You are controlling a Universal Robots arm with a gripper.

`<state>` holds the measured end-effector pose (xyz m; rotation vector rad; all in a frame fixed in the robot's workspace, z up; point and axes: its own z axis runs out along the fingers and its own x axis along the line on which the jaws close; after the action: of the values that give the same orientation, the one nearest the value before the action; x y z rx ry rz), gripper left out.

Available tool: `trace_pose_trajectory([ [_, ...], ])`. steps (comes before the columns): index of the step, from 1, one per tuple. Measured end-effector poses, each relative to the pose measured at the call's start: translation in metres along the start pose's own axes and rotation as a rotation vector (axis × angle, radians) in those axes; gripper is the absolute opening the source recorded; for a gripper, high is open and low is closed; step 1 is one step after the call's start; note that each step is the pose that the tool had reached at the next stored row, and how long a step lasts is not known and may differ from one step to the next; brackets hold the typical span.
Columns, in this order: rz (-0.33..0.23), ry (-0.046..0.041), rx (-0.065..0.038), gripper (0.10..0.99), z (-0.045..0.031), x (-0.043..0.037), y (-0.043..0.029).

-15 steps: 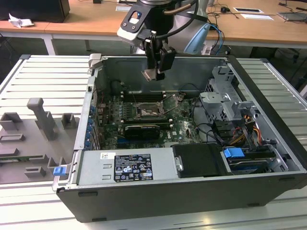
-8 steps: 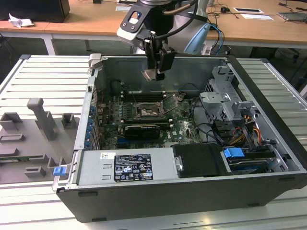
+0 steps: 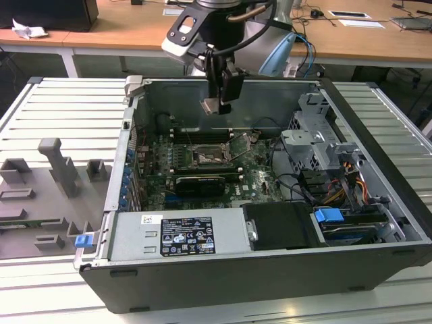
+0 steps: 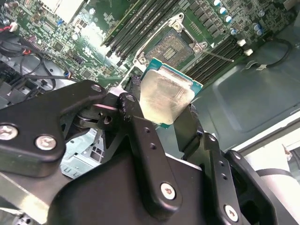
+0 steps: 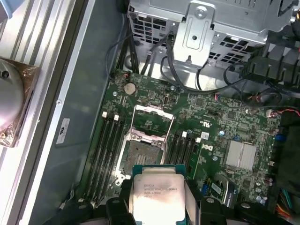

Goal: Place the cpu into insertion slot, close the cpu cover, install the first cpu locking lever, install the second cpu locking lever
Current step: 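Place the cpu into insertion slot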

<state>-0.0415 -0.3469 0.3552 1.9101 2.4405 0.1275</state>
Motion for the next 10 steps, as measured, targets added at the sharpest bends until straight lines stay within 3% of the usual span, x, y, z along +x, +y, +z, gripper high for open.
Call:
trace_pose_trajectory([
  [10, 0.023, -0.0021, 0.000, 0.529, 0.0050, -0.0001, -0.0005],
])
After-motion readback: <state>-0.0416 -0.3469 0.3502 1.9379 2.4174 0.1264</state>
